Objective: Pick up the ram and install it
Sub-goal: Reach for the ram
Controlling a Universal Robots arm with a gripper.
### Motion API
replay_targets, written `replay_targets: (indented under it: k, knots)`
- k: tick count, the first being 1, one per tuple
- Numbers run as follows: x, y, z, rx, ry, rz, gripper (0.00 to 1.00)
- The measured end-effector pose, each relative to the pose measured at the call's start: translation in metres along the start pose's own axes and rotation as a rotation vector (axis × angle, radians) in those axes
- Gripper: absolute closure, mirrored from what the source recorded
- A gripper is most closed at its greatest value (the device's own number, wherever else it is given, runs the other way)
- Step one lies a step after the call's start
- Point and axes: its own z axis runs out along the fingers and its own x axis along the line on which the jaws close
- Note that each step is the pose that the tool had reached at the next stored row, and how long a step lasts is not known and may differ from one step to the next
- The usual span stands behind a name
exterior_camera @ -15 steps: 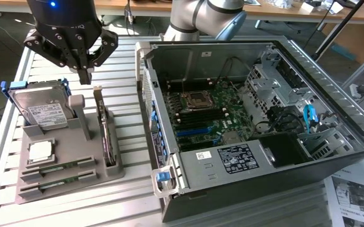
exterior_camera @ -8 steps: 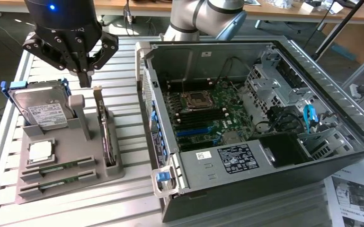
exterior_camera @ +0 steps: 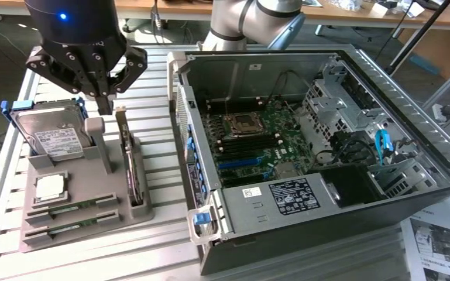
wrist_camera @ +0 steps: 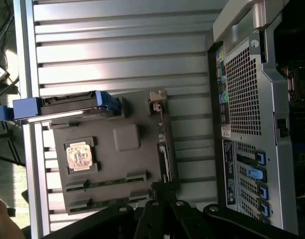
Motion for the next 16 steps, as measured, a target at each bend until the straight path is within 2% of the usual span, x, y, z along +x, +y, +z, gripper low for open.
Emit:
replay_targets:
  k: [16]
  knots:
    - [-0.002,-0.0207,-0.0001,0.0018,-0.0001,0.000,0.89]
